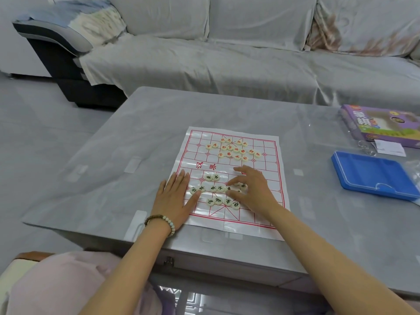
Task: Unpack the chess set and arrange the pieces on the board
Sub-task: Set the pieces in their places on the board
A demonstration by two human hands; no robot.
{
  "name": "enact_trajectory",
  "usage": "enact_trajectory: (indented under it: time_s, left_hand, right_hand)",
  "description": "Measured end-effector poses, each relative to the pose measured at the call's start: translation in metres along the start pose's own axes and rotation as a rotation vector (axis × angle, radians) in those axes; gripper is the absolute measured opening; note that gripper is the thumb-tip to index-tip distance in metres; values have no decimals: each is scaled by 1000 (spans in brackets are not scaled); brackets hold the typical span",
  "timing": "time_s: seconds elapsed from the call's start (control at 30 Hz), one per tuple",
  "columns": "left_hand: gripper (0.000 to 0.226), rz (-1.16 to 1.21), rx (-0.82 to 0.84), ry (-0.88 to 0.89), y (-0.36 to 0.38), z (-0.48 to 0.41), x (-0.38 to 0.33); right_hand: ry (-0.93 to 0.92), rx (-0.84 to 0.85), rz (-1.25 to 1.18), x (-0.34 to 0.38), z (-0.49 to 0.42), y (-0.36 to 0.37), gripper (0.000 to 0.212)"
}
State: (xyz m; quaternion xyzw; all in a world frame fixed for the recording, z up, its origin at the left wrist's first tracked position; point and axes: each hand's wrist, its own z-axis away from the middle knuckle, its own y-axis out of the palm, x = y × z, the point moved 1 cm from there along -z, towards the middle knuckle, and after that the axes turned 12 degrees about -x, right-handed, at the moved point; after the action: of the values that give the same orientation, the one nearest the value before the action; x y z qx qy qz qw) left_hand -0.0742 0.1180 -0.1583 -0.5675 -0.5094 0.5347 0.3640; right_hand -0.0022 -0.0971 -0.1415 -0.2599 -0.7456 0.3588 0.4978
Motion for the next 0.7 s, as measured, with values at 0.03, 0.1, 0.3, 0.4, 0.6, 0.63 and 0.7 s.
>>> enact_trajectory:
  time_s: [0.03, 0.1, 0.3, 0.4, 0.6, 0.63, 0.7]
  left_hand:
    - [109, 1, -3, 1, 0, 0, 0]
    - [100, 11, -4, 4, -1, 0, 0]
    - [106, -9, -89, 27, -8, 6, -10]
    - [98, 44, -110, 71, -8, 10, -36]
    - [94, 68, -74, 205, 13, 4, -92]
    - [94, 64, -67, 215, 17, 4, -97]
    - [92, 73, -62, 215, 24, 4, -100]
  right_hand:
    - [-9, -6, 9, 1, 0, 1, 25]
    - [-32, -36, 39, 1, -1, -1, 24]
    - [117, -272, -141, -34, 23, -35, 19]
    - [237, -311, -55, -65, 36, -53, 22]
    - [211, -262, 17, -93, 47, -59, 26]
    - [202, -258, 21, -93, 47, -59, 27]
    - [205, -252, 10, -94, 48, -59, 30]
